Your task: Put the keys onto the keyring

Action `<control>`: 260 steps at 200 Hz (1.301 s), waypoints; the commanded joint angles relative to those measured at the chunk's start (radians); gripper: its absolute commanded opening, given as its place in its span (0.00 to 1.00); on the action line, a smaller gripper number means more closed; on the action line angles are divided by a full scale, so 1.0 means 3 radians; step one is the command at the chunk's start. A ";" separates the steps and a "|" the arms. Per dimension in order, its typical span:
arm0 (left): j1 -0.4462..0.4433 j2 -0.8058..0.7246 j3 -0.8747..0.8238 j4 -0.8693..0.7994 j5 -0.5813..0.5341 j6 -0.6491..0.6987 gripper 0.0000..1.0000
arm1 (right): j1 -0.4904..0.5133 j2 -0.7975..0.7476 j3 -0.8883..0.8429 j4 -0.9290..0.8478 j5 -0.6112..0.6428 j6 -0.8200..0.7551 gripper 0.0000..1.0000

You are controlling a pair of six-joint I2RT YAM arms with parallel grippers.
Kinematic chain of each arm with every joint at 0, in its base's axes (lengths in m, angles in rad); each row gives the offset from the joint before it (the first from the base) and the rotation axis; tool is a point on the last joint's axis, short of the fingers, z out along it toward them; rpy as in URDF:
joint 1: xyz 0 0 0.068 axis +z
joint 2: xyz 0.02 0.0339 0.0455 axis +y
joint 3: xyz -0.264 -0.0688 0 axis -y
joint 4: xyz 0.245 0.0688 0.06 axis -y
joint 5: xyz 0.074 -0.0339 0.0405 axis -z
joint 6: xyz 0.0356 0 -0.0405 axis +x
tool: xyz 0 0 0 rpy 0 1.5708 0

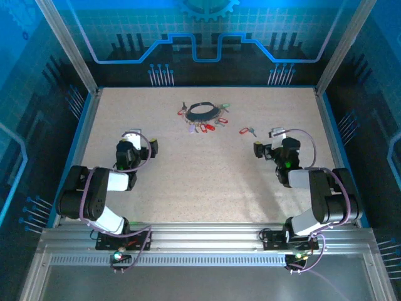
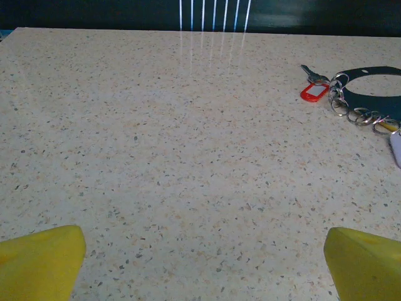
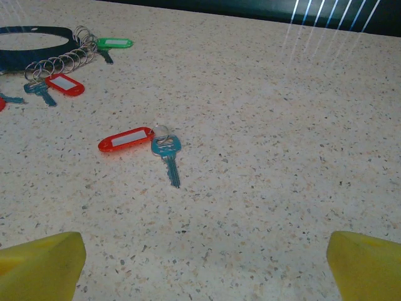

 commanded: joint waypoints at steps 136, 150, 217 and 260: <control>0.0018 -0.0004 0.0056 -0.0005 -0.0009 -0.0073 0.99 | 0.0027 -0.0009 0.0057 0.0034 -0.0003 0.0038 1.00; 0.0018 -0.0006 0.0054 -0.0006 -0.0007 -0.0076 0.99 | -0.0016 -0.0014 0.0046 0.0042 -0.0079 0.0061 1.00; -0.0064 -0.0275 -0.0128 0.0093 -0.0193 -0.0019 0.99 | -0.0033 -0.0210 0.0140 -0.0280 0.0239 0.0219 1.00; -0.0385 -0.1333 0.0035 -0.1157 -0.0497 -0.0302 0.99 | 0.0033 -0.0898 0.0487 -0.1403 -0.0181 0.0270 1.00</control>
